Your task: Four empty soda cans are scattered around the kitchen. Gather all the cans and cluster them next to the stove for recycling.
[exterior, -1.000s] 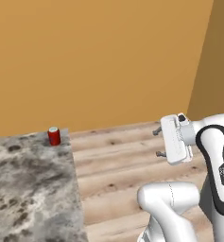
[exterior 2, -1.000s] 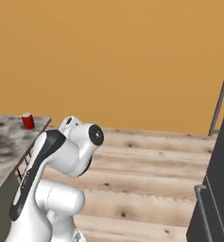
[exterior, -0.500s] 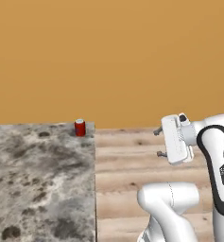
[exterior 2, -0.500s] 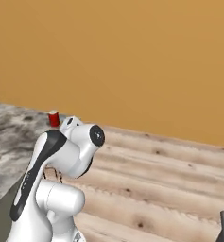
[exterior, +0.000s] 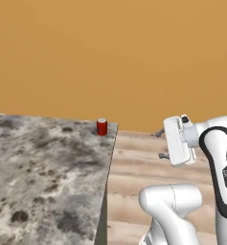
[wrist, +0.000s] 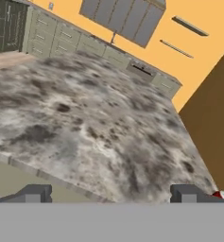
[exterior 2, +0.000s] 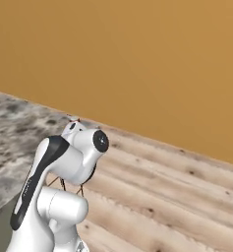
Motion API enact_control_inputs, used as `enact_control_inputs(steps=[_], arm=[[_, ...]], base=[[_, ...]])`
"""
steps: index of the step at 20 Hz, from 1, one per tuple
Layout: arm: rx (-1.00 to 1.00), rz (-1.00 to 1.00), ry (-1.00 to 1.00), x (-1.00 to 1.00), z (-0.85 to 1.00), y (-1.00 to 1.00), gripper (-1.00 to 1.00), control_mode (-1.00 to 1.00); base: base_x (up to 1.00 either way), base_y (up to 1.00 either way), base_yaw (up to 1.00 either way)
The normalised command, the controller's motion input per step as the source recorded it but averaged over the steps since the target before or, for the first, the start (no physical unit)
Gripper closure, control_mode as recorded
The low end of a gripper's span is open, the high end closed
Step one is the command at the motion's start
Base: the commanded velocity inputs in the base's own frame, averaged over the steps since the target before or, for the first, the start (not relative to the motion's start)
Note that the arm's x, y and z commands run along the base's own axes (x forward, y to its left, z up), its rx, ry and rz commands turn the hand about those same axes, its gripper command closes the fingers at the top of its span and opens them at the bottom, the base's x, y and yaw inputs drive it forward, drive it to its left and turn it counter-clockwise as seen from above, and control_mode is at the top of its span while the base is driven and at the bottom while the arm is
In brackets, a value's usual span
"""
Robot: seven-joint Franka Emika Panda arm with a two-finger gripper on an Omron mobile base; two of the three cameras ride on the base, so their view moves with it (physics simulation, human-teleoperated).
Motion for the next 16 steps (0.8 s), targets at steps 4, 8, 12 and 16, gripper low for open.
enact_control_inputs(steps=[4, 8, 12, 16], arm=[[0.0, 0.0, 0.0, 0.0, 0.0, 0.0, -1.0, 1.0], [0.0, 0.0, 0.0, 0.0, 0.0, 0.0, -1.0, 1.0], [0.0, 0.0, 0.0, 0.0, 0.0, 0.0, -1.0, 1.0], [0.0, 0.0, 0.0, 0.0, 0.0, 0.0, -1.0, 1.0]], base=[[0.29, -0.08, 0.41], [0.3, -0.08, 0.42], [0.28, -0.07, 0.41], [0.28, -0.07, 0.41]])
